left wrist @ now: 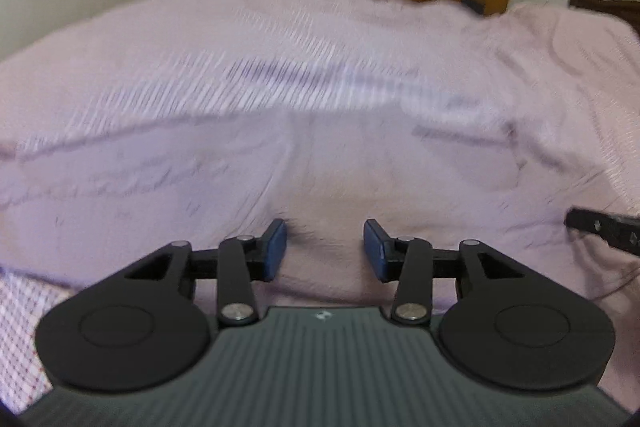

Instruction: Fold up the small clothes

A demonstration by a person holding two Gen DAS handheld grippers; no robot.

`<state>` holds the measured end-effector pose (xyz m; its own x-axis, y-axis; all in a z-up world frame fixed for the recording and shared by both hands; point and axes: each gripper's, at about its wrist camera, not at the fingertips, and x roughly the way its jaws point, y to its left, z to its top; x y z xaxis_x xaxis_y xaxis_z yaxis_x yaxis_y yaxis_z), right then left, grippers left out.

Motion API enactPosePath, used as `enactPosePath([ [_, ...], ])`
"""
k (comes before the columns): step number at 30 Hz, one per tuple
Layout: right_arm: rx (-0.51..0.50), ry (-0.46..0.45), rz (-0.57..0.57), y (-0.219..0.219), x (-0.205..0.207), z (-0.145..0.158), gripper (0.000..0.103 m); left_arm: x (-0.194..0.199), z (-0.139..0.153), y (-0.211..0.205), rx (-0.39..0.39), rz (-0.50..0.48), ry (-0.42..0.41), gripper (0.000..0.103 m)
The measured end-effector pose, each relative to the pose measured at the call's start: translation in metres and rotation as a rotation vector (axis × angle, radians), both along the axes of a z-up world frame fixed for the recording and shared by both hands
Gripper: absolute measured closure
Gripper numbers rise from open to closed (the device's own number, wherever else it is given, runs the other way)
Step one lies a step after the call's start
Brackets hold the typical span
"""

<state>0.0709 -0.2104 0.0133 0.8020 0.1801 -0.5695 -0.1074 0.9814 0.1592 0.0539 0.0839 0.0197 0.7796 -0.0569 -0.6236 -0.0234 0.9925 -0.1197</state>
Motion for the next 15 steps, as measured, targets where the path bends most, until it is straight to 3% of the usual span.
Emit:
enactPosePath([
  [5,-0.085,0.070,-0.018,0.021,0.040,-0.019,0.089,0.006,-0.004,0.018,-0.072,0.038,0.048,0.057],
  [10,-0.103,0.061,-0.026,0.027,0.046,-0.017,0.087,0.005,-0.003,0.011,-0.050,0.030,0.049,0.054],
  [12,-0.075,0.062,-0.022,0.022,0.037,-0.012,0.080,0.004,-0.002,0.011,-0.057,0.024,0.053,0.047],
  [14,-0.044,0.068,-0.021,0.015,0.025,-0.003,0.055,0.003,0.001,0.010,-0.066,0.011,0.056,0.036],
  [15,-0.033,0.062,-0.020,0.012,0.017,0.003,0.049,0.002,0.001,0.010,-0.065,0.007,0.058,0.034],
])
